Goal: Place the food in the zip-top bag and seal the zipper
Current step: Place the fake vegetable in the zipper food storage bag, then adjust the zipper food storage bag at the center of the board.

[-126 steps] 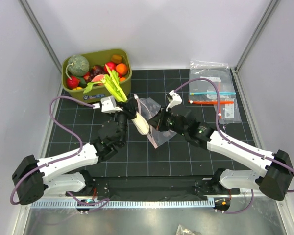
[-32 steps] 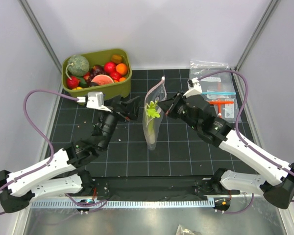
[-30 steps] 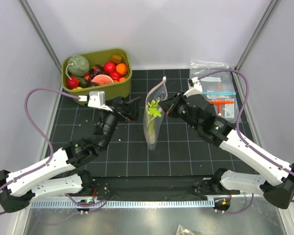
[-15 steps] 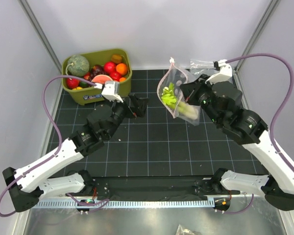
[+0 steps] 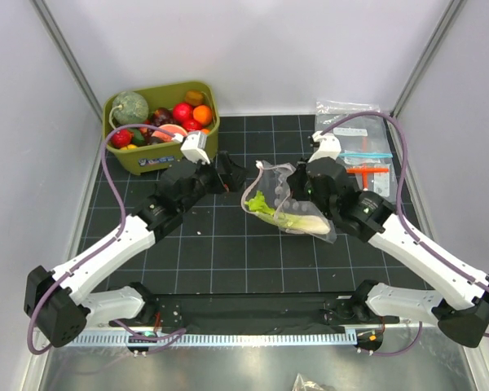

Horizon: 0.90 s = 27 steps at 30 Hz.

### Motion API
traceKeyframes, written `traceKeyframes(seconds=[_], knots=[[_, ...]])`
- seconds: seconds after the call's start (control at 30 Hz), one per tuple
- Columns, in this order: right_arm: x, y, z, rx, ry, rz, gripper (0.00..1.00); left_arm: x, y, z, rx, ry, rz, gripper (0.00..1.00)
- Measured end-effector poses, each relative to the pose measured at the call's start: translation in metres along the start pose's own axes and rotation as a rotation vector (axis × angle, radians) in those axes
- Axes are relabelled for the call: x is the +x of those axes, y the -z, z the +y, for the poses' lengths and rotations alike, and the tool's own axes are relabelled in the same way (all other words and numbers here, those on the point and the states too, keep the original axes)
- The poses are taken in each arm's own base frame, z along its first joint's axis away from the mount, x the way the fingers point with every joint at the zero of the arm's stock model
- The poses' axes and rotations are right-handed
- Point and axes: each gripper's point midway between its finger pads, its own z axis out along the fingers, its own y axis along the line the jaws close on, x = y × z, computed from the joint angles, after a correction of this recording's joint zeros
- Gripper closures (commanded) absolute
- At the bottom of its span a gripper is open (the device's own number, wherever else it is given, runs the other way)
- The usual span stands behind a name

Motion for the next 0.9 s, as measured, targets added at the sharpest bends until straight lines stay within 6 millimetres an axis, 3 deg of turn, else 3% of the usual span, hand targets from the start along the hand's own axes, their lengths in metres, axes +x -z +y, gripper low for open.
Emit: traceKeyframes(seconds=[0.5,0.7,0.73,0.8,0.83,0.9], knots=[[0.01,-0.008,0.029,-0.165,0.012,0.009,0.96,0.019,-0.005,-0.015,0.095,0.007,0.081,0.02],[0.02,-0.005,0.037,-0.238,0.05,0.033,0.93,0.05,-0.026,-0.005,0.081,0.007,0.167,0.26],[0.021,-0.004,0.039,-0.251,0.054,0.036,0.93,0.055,-0.03,0.001,0.065,0.007,0.182,0.35],[0.022,-0.003,0.043,-0.275,0.061,0.043,0.92,0.061,-0.035,0.01,0.038,0.017,0.198,0.45],[0.023,-0.003,0.044,-0.286,0.066,0.046,0.92,0.06,-0.038,0.016,0.026,0.026,0.197,0.57],[0.025,-0.002,0.047,-0.303,0.075,0.053,0.92,0.055,-0.04,0.025,0.014,0.049,0.189,0.71]])
